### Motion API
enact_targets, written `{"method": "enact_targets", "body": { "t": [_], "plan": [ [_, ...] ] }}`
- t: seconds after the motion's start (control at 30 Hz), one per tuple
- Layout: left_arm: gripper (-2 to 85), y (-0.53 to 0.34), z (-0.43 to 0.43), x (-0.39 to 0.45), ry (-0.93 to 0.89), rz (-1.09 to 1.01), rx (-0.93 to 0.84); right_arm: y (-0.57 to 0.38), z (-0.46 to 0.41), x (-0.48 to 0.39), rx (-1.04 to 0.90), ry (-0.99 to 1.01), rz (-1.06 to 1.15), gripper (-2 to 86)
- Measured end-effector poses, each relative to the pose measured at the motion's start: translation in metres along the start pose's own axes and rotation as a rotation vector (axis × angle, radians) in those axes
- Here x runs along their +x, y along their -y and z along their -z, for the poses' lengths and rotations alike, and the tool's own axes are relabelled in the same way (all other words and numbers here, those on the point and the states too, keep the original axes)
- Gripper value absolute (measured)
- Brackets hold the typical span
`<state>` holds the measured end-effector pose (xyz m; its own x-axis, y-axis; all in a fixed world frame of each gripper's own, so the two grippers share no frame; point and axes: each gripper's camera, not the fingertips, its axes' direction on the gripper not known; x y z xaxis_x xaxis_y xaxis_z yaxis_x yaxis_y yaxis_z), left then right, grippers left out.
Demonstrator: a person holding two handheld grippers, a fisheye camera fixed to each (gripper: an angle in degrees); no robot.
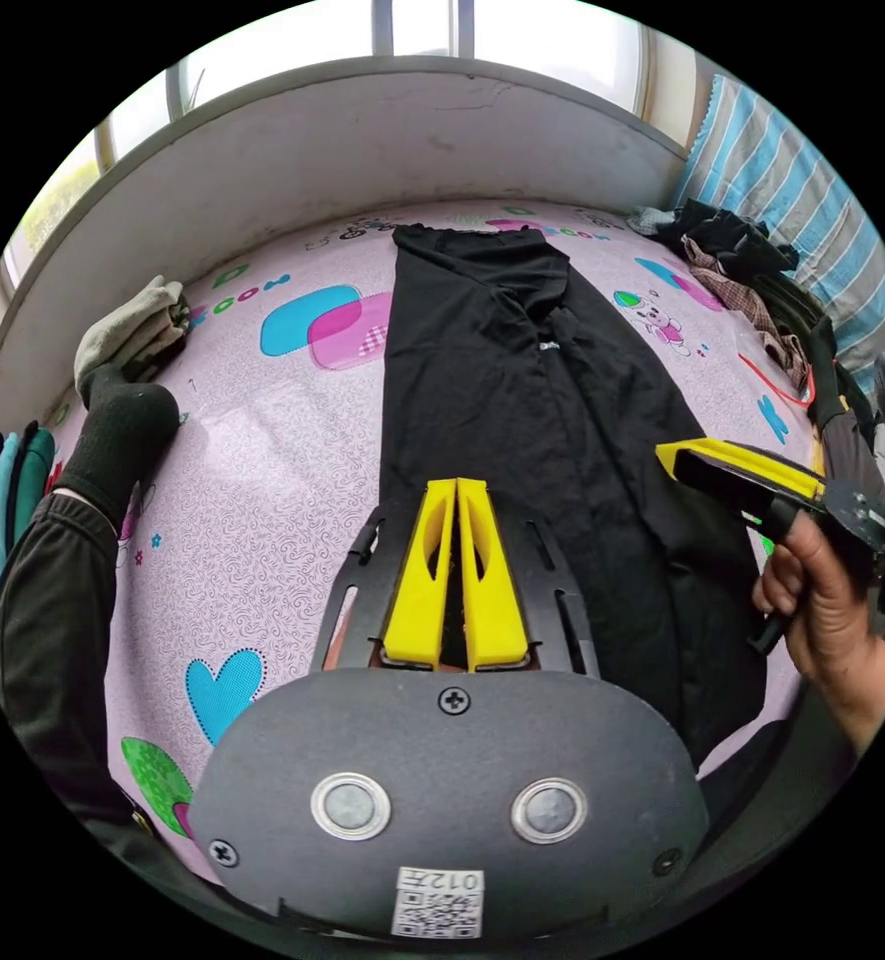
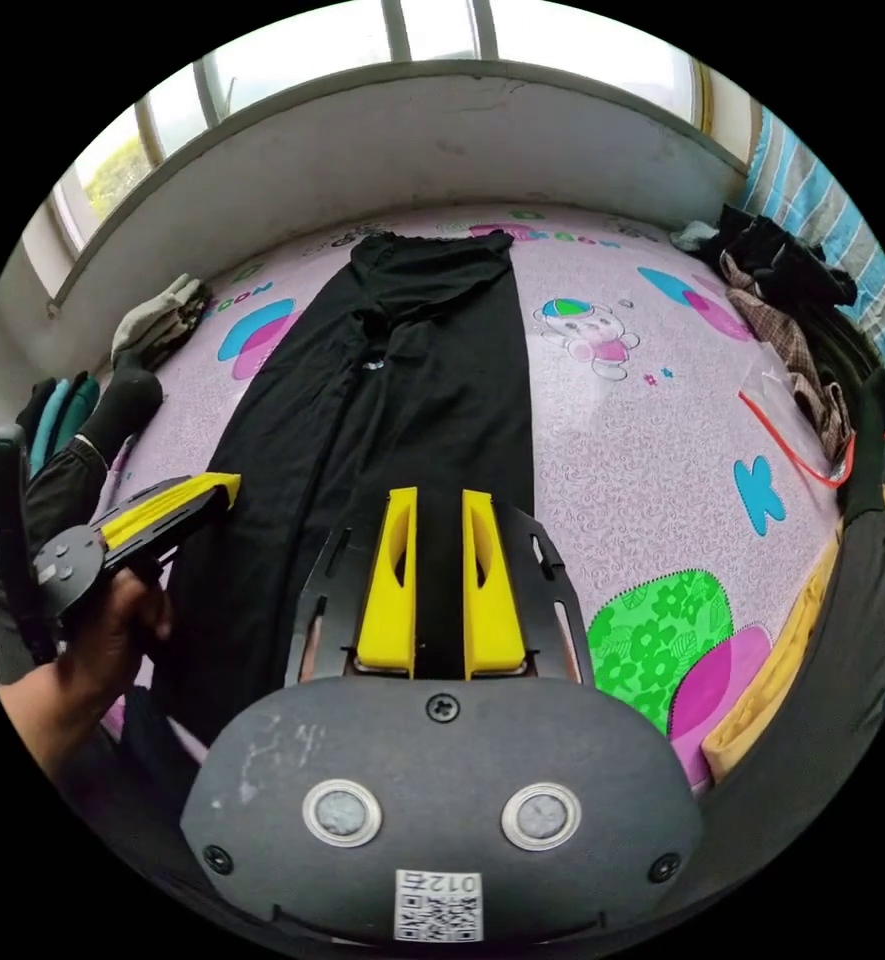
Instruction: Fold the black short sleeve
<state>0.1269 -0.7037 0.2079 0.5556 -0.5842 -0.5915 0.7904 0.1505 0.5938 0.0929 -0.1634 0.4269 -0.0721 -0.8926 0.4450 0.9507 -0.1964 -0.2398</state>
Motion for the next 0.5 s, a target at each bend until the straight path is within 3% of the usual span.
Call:
{"method": "enact_targets", "body": {
  "t": [0.13,0.23,0.5],
  "plan": [
    [0.2,-0.010,-0.005,0.002,-0.003,0.003,-0.001,-0.024,0.022,-0.004,0.107,0.158,-0.085,6.6],
    [0.2,-0.015,-0.009,0.004,-0.002,0.003,-0.002,-0.040,0.011,-0.016,0.108,0.093,-0.155,7.7],
    [0.1,-0.024,-0.021,0.000,-0.028,0.017,-0.005,-0.055,-0.002,-0.057,0.073,-0.042,-0.070,9.7]
  ]
}}
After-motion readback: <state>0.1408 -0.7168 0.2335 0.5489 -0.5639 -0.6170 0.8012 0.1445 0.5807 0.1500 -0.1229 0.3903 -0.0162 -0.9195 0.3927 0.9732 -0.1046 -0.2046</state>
